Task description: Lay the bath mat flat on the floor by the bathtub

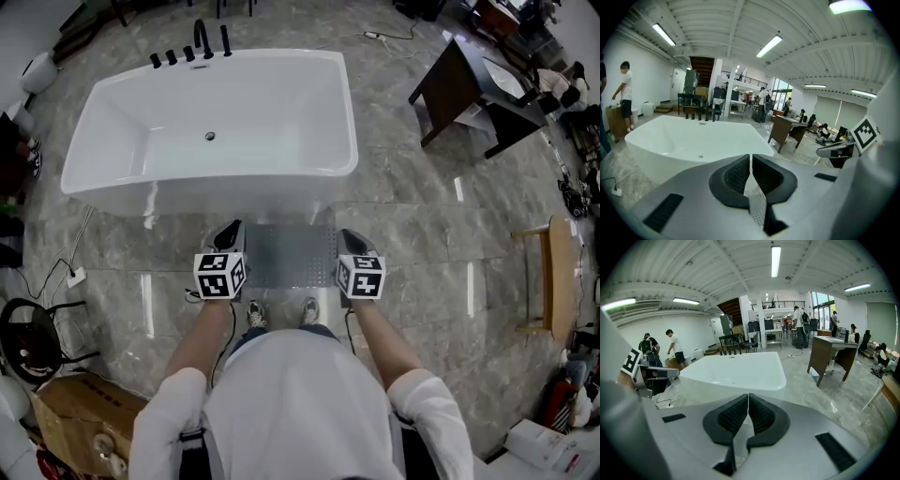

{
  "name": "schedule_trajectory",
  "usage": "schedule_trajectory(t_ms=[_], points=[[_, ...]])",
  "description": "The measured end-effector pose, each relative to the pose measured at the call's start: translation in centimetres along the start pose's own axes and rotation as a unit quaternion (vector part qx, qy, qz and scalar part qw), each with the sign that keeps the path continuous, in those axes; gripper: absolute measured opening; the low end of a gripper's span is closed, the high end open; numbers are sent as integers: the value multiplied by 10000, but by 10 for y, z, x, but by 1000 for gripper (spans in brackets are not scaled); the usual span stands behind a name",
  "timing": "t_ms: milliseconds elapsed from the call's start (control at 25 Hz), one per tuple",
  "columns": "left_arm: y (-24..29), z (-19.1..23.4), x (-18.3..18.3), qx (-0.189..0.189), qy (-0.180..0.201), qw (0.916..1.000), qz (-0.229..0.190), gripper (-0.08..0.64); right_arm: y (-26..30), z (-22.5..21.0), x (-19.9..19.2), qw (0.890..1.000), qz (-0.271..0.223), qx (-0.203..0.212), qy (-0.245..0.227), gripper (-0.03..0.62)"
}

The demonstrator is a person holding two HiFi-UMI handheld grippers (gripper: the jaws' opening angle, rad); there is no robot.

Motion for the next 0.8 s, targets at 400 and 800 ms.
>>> schedule_trajectory(t_ms=[400, 800], points=[[-39, -24, 47, -277, 346, 9955, -837, 46, -58, 16, 66, 9912, -1208, 537, 80, 34], [-71, -37, 98, -379, 773, 9836, -1587, 44, -100, 43, 117, 9751, -2043, 827, -237, 32]])
Point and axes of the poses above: the fingertips, and each gripper's own axes: y forward along the fingers, z to its left, x out of its top, the point moved 6 cm from there along -y, backward along the fingers, and after that the axes turned 4 degrees about -x, right-handed, at the moved point
